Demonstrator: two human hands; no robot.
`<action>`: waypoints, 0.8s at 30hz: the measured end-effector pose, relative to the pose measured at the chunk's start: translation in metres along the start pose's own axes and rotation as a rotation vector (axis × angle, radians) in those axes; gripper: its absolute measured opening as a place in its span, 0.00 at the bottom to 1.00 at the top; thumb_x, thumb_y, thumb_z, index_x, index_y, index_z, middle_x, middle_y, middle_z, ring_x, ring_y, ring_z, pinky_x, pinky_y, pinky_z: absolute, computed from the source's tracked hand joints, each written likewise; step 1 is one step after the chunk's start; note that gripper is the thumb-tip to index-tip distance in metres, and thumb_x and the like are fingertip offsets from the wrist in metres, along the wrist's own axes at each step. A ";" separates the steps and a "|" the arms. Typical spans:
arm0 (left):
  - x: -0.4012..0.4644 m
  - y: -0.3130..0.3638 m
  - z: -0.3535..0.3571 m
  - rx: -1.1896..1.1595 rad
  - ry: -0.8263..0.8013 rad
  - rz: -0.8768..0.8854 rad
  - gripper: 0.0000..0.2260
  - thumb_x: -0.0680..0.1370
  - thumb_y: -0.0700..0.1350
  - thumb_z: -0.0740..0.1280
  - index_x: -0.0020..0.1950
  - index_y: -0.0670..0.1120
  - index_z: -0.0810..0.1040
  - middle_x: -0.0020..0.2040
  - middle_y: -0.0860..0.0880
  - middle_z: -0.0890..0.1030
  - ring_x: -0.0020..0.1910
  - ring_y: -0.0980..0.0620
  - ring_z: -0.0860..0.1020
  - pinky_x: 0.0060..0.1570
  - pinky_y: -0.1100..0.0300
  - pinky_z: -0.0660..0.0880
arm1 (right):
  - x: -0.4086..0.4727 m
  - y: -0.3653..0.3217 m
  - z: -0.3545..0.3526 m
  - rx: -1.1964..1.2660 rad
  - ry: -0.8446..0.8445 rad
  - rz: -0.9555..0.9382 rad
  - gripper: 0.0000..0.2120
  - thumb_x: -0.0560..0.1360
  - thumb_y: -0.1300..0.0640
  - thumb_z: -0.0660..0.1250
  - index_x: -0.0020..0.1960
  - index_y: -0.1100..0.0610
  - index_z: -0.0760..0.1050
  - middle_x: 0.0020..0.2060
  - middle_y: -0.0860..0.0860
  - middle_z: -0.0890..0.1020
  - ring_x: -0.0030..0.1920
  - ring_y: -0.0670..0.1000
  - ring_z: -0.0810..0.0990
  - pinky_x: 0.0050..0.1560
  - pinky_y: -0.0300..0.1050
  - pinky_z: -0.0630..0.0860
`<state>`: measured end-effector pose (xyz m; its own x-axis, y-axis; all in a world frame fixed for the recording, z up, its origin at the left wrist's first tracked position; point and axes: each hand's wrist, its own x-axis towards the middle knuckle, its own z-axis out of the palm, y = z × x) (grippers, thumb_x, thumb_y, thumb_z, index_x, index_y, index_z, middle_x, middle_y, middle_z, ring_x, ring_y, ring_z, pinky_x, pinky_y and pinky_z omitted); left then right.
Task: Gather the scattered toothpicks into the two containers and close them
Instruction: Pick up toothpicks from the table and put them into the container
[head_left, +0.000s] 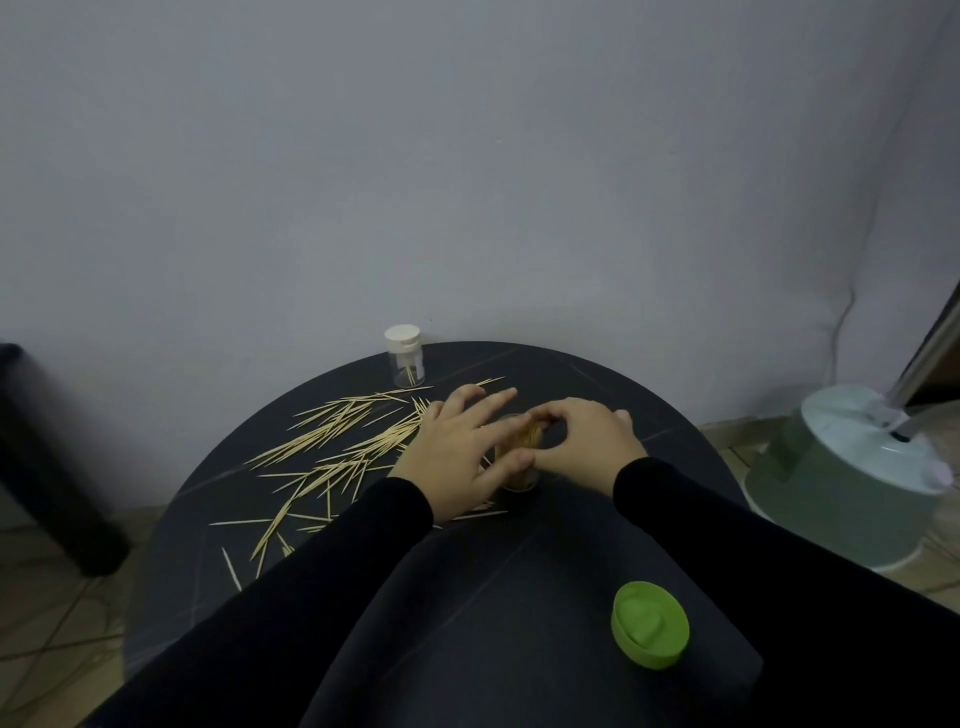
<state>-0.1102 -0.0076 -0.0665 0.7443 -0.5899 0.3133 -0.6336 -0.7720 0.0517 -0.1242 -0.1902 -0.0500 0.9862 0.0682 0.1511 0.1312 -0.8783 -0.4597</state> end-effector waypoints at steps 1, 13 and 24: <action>0.001 0.001 -0.001 -0.024 0.009 -0.020 0.29 0.76 0.67 0.43 0.74 0.59 0.62 0.76 0.56 0.59 0.73 0.51 0.55 0.70 0.45 0.57 | 0.000 0.000 0.000 -0.009 0.006 0.006 0.24 0.72 0.41 0.69 0.66 0.46 0.72 0.57 0.43 0.78 0.60 0.47 0.73 0.65 0.52 0.60; -0.007 -0.012 -0.021 -0.068 0.012 -0.190 0.21 0.81 0.59 0.53 0.73 0.57 0.64 0.69 0.53 0.68 0.68 0.53 0.61 0.68 0.50 0.60 | -0.005 -0.023 0.003 -0.231 0.128 -0.158 0.36 0.71 0.33 0.64 0.74 0.46 0.61 0.65 0.47 0.70 0.66 0.51 0.66 0.64 0.51 0.62; -0.062 -0.048 -0.038 0.035 -0.477 -0.222 0.14 0.77 0.54 0.66 0.63 0.57 0.77 0.59 0.56 0.75 0.58 0.57 0.72 0.59 0.59 0.70 | -0.023 -0.070 0.042 -0.546 -0.333 -0.449 0.18 0.81 0.54 0.60 0.71 0.54 0.69 0.63 0.54 0.72 0.65 0.55 0.69 0.61 0.56 0.69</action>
<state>-0.1339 0.0748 -0.0523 0.8785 -0.4471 -0.1686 -0.4483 -0.8933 0.0331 -0.1522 -0.1100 -0.0583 0.8402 0.5347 -0.0900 0.5416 -0.8355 0.0923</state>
